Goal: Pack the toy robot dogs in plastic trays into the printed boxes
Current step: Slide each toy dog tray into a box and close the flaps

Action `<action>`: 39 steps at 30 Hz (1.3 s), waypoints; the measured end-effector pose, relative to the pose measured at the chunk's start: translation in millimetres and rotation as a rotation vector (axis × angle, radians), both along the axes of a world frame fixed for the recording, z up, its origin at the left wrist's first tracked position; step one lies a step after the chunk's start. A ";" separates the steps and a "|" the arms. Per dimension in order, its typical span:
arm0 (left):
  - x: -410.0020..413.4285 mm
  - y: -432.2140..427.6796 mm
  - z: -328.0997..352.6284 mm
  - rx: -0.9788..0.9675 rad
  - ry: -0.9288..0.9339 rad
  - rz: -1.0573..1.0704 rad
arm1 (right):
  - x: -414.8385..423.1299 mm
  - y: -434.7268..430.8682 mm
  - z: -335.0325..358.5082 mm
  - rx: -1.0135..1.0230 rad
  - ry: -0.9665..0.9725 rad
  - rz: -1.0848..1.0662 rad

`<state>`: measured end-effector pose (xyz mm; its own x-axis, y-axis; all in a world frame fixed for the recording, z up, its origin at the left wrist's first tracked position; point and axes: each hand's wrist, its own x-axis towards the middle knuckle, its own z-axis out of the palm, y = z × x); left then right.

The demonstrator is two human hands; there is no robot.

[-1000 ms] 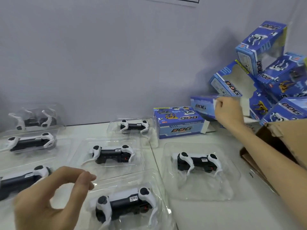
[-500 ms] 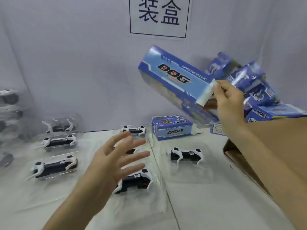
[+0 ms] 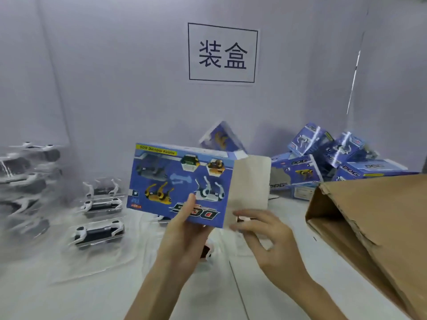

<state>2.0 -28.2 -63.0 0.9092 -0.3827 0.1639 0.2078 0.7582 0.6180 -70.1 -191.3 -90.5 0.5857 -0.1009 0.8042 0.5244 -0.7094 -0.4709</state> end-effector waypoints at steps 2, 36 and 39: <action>6.4 -0.6 -8.2 0.034 -0.034 0.037 | -5.3 -2.6 -2.6 0.300 0.163 0.159; 37.0 31.2 -36.7 -0.130 -0.163 -0.156 | 12.5 -85.0 -7.4 -0.661 0.874 -0.360; 32.0 30.0 -37.3 -0.123 -0.148 -0.156 | 5.7 -78.9 -3.9 -0.555 0.937 -0.272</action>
<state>34.0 1.8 -100.3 0.8034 -0.4853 0.3449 0.2420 0.7955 0.5555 -64.4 -270.2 -94.4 0.9961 -0.0827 0.0309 -0.0757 -0.9805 -0.1816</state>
